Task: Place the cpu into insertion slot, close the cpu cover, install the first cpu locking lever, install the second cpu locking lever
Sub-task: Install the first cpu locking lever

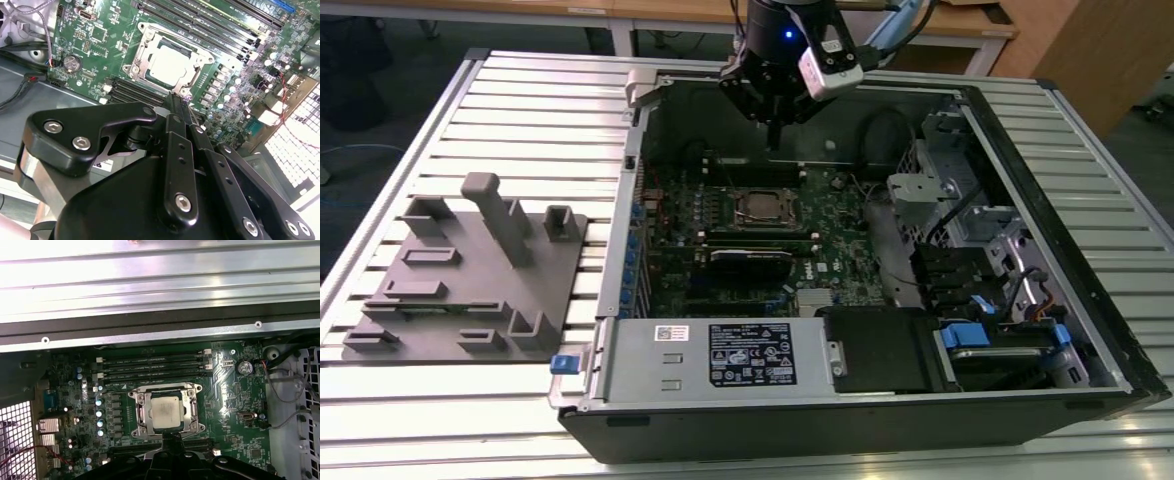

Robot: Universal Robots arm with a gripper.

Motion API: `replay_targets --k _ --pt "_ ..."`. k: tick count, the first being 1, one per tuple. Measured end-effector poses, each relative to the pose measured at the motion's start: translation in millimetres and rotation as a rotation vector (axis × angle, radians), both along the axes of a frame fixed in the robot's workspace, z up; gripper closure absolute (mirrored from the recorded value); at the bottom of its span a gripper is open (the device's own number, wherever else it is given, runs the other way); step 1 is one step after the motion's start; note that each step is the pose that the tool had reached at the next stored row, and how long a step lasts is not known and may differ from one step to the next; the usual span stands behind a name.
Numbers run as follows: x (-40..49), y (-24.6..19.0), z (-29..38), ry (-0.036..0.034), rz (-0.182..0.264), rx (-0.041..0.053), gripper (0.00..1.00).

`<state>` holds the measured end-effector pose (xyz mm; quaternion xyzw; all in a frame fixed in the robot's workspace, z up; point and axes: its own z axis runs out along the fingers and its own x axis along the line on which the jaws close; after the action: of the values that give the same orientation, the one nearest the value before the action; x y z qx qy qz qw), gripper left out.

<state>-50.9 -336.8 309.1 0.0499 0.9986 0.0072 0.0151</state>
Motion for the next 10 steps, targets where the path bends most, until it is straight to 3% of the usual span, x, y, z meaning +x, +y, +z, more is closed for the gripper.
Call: replay_targets --k 3,5,10 --pt "0.0 0.0 0.0 0.0020 0.000 0.0000 0.90" --pt "0.0 0.0 0.0 0.0072 0.000 0.0000 0.90" --pt "0.0 0.0 -1.8 0.0073 0.000 -0.0001 0.90"
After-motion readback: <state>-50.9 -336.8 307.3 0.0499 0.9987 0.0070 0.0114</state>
